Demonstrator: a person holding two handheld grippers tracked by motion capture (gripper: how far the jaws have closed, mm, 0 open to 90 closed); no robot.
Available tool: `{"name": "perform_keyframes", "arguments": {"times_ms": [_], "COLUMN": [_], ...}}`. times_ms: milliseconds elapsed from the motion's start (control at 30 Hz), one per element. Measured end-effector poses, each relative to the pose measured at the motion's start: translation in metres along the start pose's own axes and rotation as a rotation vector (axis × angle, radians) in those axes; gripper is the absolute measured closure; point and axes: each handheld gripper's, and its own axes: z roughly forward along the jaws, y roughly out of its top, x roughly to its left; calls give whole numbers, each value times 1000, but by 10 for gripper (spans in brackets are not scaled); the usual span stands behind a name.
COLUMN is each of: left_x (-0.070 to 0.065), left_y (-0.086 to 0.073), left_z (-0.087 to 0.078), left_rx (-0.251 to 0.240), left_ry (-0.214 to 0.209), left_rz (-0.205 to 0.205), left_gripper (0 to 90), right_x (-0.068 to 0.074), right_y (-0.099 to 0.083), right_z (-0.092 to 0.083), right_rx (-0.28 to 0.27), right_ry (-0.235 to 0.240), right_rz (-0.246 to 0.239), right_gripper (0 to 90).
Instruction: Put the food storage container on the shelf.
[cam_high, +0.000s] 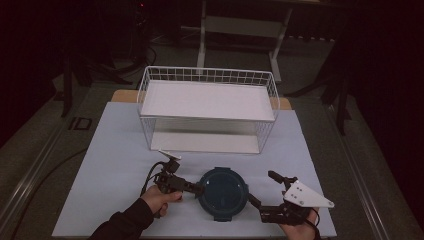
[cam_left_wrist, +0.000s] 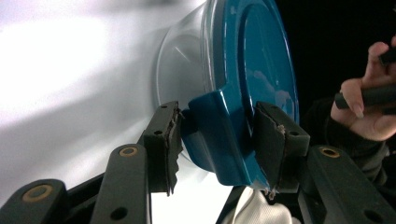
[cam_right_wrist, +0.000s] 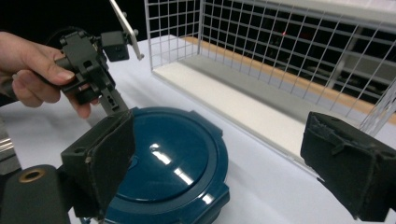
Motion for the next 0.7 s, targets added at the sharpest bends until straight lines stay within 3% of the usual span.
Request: {"name": "perform_keyframes", "arguments": {"times_ms": [67,200,233,500,533,567,633,700], "left_x": [-2,-7,-7,-18,-19,-19,-20,-20], "left_y": [-2,-5,-5,-13,-14,-14,-16,-17], "left_z": [0,-1,-1,-4,-4,-4,-5,-5], "left_rx": [-8,-21,-21,-40,-39,-39,-44,-47], "left_ry": [4,15,15,39,41,41,38,36], "left_rz": [12,44,44,141,153,153,180,180], "left_gripper": [536,541,544,555,556,557,559,562], "right_x": [-1,-6,-9,-29,-32,-32,-38,-41], "right_y": [-1,-5,-7,-25,-28,-28,-36,-39], "right_z": [2,8,10,27,29,29,34,36], "right_rx": [17,59,78,259,278,278,309,318], "right_ry": [8,44,68,190,209,209,273,289], "right_rz": [14,97,151,434,465,465,552,589], "right_gripper": [121,126,131,204,230,230,279,327]}}
